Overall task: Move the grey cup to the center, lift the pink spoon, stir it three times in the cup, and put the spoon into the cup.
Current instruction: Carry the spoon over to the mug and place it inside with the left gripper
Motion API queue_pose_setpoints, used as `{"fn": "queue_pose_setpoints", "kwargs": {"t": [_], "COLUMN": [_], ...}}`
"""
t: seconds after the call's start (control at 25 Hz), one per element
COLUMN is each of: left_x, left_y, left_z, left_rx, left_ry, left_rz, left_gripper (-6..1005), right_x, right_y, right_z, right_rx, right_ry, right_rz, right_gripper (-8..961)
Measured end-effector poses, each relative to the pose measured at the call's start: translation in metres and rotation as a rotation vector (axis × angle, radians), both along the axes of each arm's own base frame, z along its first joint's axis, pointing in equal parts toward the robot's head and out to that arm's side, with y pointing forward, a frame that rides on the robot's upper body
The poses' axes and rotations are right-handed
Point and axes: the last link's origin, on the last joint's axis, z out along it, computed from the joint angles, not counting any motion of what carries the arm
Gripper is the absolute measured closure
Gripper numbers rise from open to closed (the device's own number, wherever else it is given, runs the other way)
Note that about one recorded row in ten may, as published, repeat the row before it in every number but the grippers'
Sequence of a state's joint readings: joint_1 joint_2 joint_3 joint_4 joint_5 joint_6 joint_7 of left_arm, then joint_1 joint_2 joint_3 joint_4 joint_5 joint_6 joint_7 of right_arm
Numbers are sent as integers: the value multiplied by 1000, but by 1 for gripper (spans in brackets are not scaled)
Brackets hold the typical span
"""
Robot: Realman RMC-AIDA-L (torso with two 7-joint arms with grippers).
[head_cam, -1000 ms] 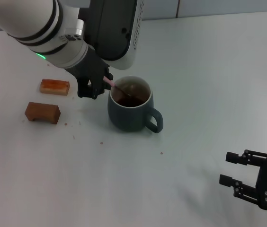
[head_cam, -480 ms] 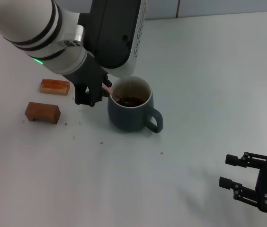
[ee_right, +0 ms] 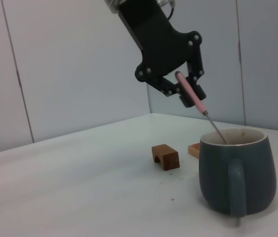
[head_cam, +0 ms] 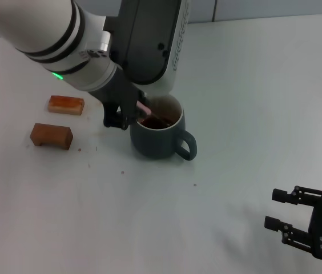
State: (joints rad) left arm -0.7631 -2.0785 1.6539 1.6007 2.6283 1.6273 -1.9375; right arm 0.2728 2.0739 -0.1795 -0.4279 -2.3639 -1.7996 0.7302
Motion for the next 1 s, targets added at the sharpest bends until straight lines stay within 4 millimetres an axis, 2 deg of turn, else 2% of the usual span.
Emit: {"fn": "queue_pose_setpoints", "kwargs": {"t": [0.44, 0.84, 1.0], "left_x": [-8, -10, -3], "left_y": [12, 4, 1], "left_z": [1, 5, 3], "left_rx": [59, 35, 8], "left_ry": [20, 48, 17], "left_rz": [39, 66, 43], "left_gripper": [870, 870, 869], "right_x": [-1, -3, -3], "right_y": [0, 2, 2], "right_z": [0, -1, 0], "right_rx": [-1, -2, -3], "right_ry": [4, 8, 10], "right_rz": [4, 12, 12], "right_gripper": [409, 410, 410]}}
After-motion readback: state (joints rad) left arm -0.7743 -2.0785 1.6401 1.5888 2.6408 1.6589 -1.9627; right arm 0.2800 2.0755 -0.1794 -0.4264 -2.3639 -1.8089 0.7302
